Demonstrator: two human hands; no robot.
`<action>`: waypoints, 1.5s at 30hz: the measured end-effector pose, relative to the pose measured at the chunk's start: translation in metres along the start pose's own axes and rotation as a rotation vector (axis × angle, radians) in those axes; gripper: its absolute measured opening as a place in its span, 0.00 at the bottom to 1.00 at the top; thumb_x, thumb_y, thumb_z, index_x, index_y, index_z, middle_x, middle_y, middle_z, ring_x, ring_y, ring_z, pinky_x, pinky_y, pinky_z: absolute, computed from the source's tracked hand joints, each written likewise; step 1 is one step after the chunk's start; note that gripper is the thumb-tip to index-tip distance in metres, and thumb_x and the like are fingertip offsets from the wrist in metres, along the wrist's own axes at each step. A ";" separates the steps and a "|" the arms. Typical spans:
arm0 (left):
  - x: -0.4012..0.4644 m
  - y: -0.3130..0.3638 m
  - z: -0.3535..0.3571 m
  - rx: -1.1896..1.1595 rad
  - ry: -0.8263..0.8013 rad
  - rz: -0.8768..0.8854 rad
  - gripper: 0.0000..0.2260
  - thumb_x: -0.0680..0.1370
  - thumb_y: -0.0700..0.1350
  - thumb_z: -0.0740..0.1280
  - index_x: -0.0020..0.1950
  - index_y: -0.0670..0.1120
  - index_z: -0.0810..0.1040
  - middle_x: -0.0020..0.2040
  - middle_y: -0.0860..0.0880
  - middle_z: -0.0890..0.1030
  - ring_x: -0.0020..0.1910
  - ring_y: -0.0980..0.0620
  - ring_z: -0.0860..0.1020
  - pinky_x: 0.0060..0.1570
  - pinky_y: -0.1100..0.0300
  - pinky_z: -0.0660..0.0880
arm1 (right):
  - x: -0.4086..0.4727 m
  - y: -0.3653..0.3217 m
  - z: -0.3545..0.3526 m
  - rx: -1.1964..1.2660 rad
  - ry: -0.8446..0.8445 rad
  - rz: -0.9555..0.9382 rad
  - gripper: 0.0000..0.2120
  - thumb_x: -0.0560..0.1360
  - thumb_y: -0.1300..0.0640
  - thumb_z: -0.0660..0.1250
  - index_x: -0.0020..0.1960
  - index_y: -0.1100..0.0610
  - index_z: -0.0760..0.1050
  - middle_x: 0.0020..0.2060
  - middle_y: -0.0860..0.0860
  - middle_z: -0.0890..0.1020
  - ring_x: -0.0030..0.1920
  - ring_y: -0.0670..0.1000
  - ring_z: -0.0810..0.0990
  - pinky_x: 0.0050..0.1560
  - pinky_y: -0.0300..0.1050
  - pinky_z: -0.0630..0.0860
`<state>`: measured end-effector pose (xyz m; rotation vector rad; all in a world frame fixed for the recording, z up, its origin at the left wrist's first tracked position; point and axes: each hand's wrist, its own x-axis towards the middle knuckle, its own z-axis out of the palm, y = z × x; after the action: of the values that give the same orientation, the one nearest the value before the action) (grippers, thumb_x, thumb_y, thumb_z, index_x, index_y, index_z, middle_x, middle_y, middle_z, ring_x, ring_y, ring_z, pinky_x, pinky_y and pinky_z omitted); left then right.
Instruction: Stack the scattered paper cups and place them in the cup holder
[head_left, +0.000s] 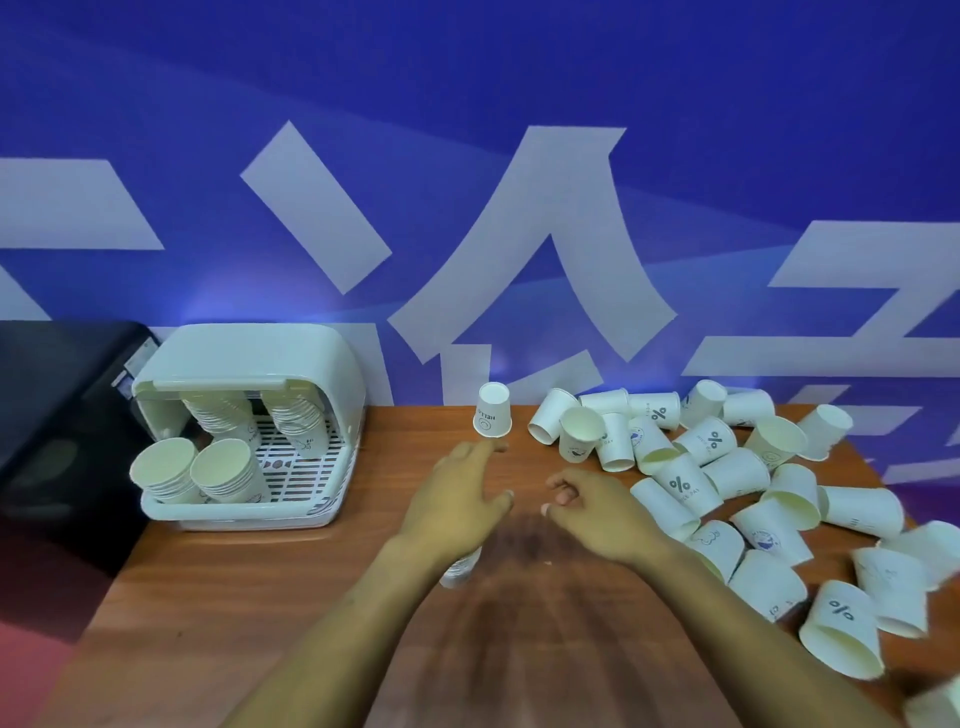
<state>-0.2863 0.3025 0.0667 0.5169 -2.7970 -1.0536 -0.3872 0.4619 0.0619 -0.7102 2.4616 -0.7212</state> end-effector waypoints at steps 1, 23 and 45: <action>0.005 0.003 0.003 0.006 -0.010 0.001 0.23 0.75 0.50 0.67 0.69 0.56 0.67 0.66 0.53 0.71 0.66 0.52 0.69 0.62 0.53 0.70 | 0.002 0.005 -0.003 0.007 0.001 0.009 0.15 0.74 0.48 0.67 0.60 0.48 0.74 0.49 0.44 0.78 0.50 0.46 0.78 0.53 0.44 0.74; 0.133 0.045 0.090 0.083 -0.214 -0.197 0.32 0.74 0.47 0.68 0.74 0.55 0.57 0.72 0.50 0.63 0.69 0.45 0.64 0.64 0.50 0.69 | 0.108 0.120 -0.089 -0.159 0.015 0.117 0.29 0.75 0.48 0.65 0.73 0.50 0.60 0.65 0.52 0.72 0.64 0.53 0.73 0.59 0.48 0.73; 0.227 0.011 0.174 0.299 -0.271 -0.193 0.38 0.73 0.54 0.69 0.77 0.49 0.54 0.74 0.50 0.61 0.71 0.46 0.62 0.69 0.50 0.63 | 0.224 0.154 -0.043 -0.176 -0.042 0.128 0.29 0.73 0.42 0.67 0.68 0.52 0.62 0.61 0.55 0.70 0.59 0.56 0.75 0.57 0.48 0.74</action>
<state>-0.5403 0.3387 -0.0611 0.7387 -3.2250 -0.7874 -0.6321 0.4569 -0.0628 -0.6167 2.5271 -0.4412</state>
